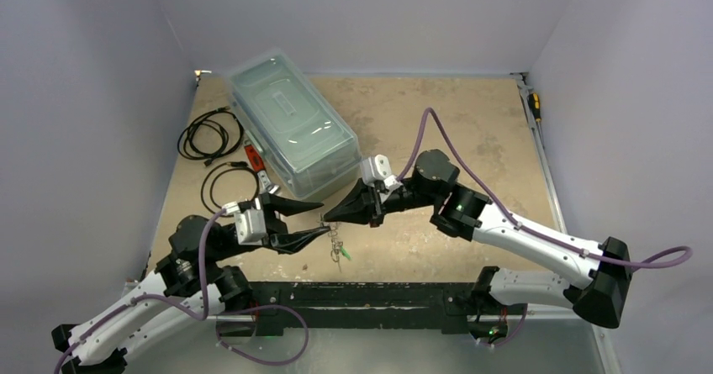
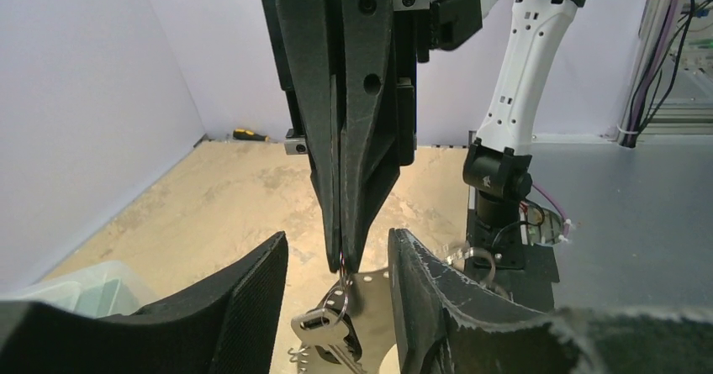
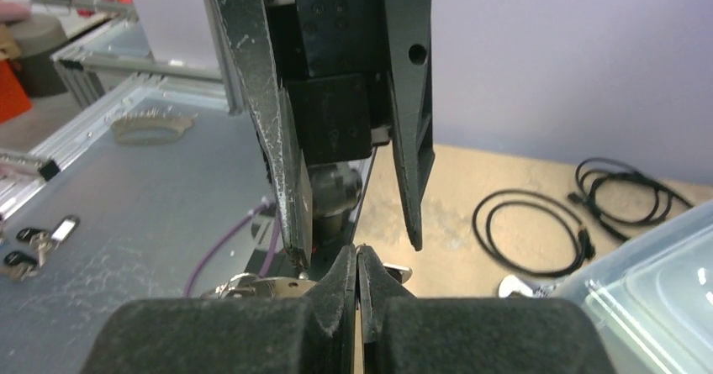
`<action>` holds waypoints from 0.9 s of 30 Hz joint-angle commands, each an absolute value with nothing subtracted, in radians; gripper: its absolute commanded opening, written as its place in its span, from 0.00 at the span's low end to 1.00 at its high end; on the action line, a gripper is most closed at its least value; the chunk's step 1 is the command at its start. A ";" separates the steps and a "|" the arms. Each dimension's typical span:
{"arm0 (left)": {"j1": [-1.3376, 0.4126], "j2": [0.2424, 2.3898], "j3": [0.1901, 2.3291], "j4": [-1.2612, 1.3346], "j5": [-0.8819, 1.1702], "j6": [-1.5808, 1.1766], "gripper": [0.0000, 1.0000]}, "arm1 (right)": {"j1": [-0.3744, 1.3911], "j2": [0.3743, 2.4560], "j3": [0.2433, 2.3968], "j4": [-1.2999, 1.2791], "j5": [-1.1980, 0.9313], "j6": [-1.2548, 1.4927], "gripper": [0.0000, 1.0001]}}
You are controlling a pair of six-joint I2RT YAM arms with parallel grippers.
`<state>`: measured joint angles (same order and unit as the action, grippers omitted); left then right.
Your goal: Put the keys on the keyring
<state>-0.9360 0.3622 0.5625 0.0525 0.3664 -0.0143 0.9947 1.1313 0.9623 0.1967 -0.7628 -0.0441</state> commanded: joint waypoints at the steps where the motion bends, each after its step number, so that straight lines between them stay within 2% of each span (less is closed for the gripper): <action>1: -0.934 0.336 0.575 0.106 0.346 -0.005 0.45 | 0.998 1.090 0.917 0.486 -0.729 0.064 0.00; 8: -0.935 0.332 0.568 0.105 0.329 0.023 0.45 | 0.998 1.097 0.813 0.716 -0.706 0.132 0.00; 11: -0.934 0.327 0.566 0.106 0.328 0.028 0.50 | 0.997 1.095 0.776 0.804 -0.696 0.159 0.00; 18: -0.934 0.319 0.564 0.100 0.346 0.032 0.51 | 0.997 1.073 0.740 0.898 -0.682 0.188 0.00; 21: -0.934 0.315 0.561 0.099 0.365 0.038 0.47 | 0.998 1.068 0.737 0.922 -0.683 0.200 0.00; 27: -0.934 0.306 0.557 0.101 0.382 0.049 0.33 | 0.997 1.064 0.731 0.949 -0.692 0.224 0.00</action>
